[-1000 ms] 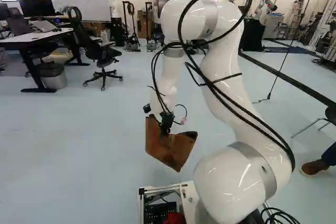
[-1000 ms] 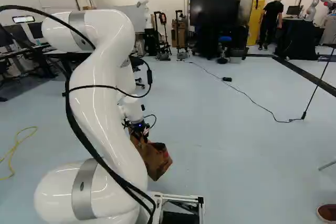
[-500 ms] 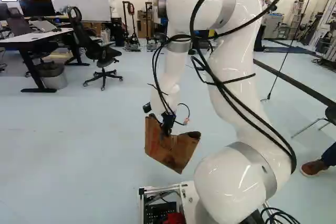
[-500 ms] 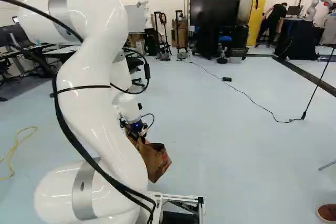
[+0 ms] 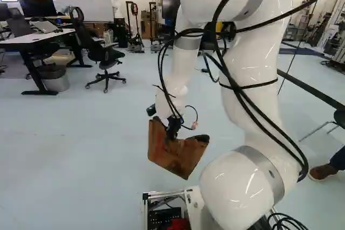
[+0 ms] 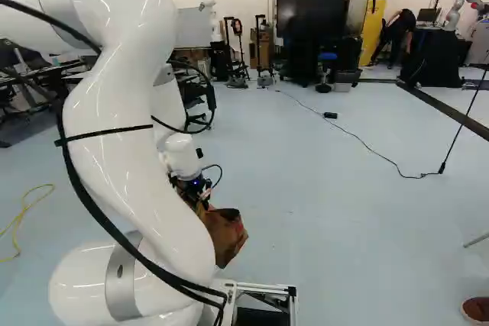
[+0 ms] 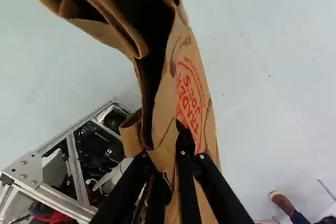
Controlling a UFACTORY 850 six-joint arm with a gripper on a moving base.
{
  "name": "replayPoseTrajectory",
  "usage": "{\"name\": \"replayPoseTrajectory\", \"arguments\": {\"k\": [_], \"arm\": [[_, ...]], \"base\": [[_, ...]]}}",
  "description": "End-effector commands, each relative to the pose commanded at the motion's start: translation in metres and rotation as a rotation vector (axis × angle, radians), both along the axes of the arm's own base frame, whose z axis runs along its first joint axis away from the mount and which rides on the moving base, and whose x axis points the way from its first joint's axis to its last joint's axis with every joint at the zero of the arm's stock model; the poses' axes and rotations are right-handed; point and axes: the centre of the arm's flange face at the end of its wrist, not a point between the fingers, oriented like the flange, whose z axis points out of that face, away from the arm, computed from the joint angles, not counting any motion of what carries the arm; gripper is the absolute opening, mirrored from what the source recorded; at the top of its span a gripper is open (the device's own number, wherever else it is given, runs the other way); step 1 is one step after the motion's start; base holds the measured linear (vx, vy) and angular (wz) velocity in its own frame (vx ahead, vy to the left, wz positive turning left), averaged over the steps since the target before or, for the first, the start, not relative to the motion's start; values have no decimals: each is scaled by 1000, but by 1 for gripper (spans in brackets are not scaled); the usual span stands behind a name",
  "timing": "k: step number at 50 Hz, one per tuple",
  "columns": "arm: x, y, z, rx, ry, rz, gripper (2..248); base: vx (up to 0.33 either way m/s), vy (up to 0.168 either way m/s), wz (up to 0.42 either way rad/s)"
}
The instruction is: Pick up the grocery bag from the ground
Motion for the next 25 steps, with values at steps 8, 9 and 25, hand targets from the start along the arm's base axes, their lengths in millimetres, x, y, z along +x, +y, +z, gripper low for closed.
{"name": "replayPoseTrajectory", "arguments": {"k": [8, 9, 25], "arm": [[0, -1, 2, 9, -11, -8, 21], [-1, -1, 2, 10, -13, -9, 21], [-3, -6, 11, 45, -61, -42, 21]], "base": [[0, 0, 0], [0, 0, 0], [0, 0, 0]]}}
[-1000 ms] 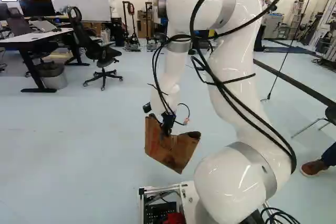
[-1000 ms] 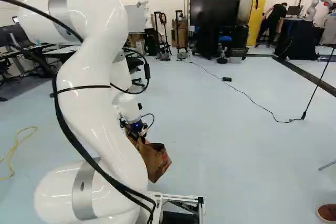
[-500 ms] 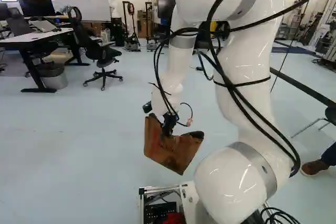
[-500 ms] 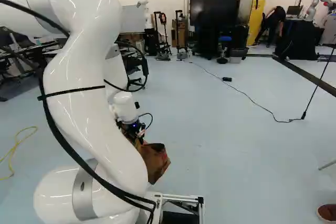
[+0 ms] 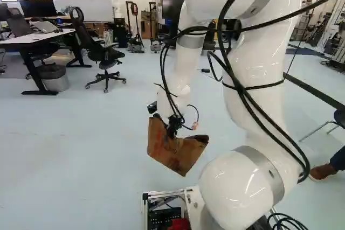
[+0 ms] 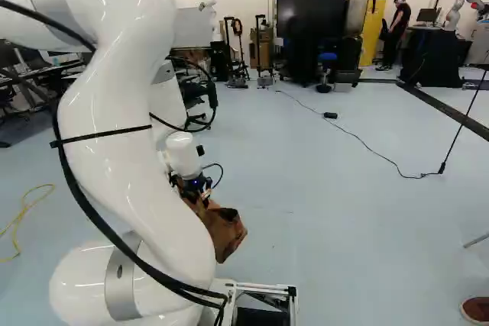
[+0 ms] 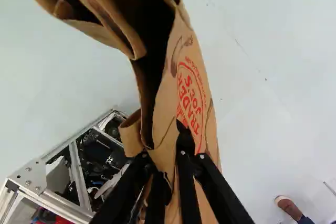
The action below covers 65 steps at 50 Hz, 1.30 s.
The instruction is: Pick up the grocery bag from the ground
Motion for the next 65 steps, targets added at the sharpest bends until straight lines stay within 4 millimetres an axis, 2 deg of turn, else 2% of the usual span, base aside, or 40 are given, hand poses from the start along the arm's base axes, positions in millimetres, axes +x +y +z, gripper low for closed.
{"name": "replayPoseTrajectory", "arguments": {"k": [33, 65], "arm": [[-10, -20, 34, 126, -199, -130, 21], [-36, -54, 81, 279, -539, -325, 21]], "base": [[0, 0, 0], [0, 0, 0]]}}
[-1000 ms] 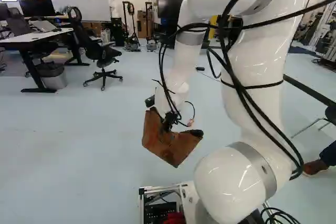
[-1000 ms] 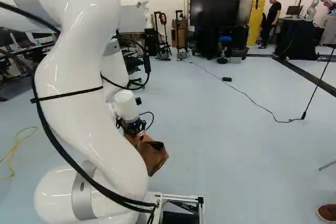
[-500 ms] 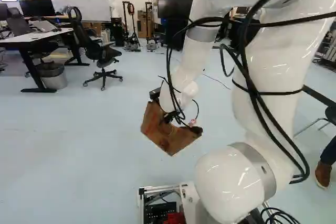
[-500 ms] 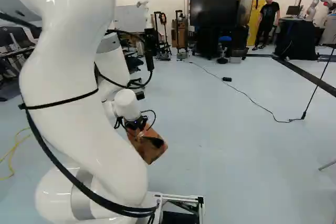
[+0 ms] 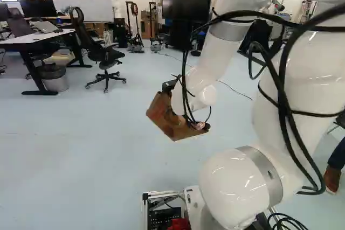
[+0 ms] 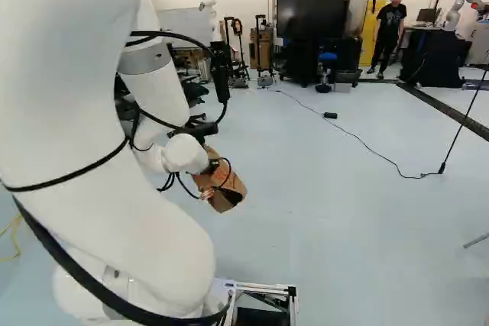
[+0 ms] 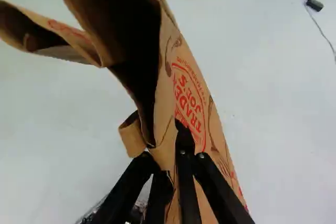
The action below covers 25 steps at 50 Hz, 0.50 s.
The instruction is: Pick up the grocery bag from the ground
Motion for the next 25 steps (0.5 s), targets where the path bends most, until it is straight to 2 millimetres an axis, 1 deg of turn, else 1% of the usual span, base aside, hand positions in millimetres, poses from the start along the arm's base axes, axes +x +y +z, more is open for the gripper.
{"name": "replayPoseTrajectory", "arguments": {"k": [25], "arm": [[-24, -24, 27, 69, -237, -137, 21]], "base": [[0, 0, 0]]}}
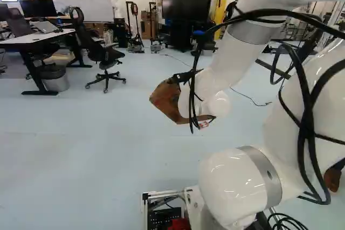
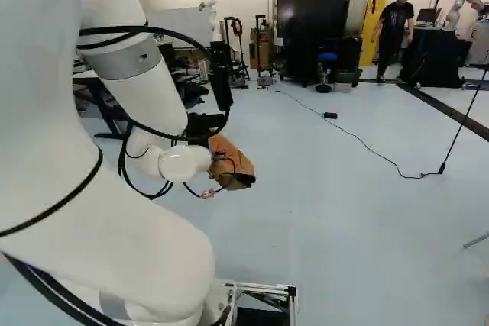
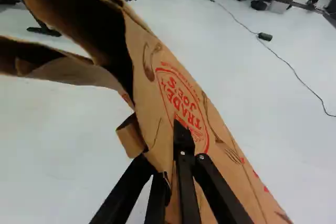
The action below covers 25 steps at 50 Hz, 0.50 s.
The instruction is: Pick up the grocery bag from the ground
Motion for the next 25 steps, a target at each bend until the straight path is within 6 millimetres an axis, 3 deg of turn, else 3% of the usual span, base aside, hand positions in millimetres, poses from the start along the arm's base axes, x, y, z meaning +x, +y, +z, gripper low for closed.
{"name": "replayPoseTrajectory", "arguments": {"k": [25], "arm": [[-18, -15, 15, 30, -156, -90, 21]], "base": [[0, 0, 0]]}}
